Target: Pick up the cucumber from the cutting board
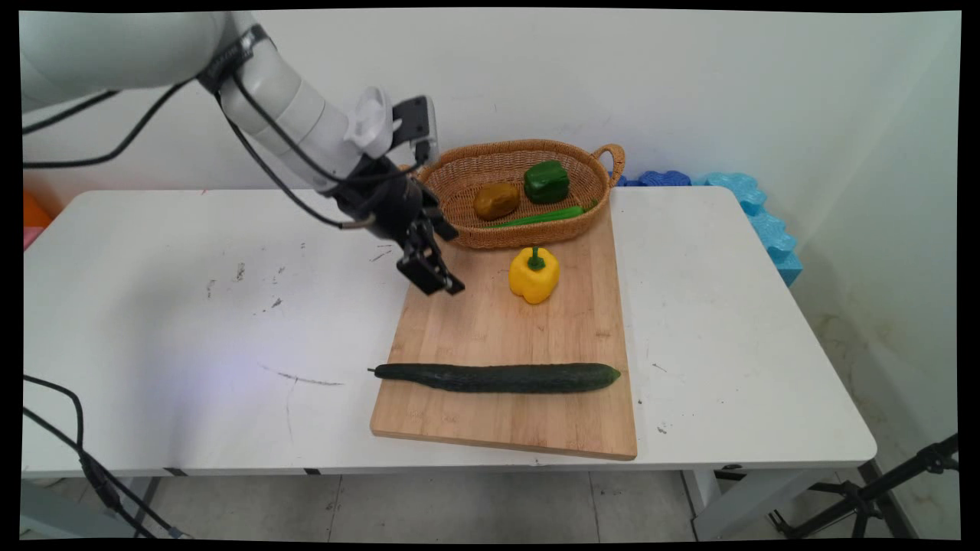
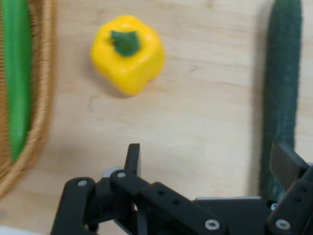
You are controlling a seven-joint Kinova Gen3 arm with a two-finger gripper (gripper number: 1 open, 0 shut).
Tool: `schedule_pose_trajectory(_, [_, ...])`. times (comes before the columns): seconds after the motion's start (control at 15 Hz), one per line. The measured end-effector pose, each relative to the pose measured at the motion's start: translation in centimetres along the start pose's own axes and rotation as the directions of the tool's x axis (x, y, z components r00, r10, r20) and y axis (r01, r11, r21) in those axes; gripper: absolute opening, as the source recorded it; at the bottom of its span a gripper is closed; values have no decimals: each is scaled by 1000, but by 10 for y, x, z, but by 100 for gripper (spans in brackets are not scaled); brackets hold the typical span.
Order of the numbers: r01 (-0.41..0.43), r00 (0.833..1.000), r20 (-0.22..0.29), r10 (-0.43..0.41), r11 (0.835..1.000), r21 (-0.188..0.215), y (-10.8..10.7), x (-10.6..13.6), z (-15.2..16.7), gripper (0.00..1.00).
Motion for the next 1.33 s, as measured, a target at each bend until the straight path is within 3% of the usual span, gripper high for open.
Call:
schedule_pose_trajectory(0.27, [-36,999,-13,36,998,-46,18,-7,25,100])
schedule_pose_trajectory(0.73, [-54,999,-8,54,995,-85,46,-14,71,100])
schedule_pose_trajectory(1.33, [-67,998,7,67,995,-73,66,-17,110,100])
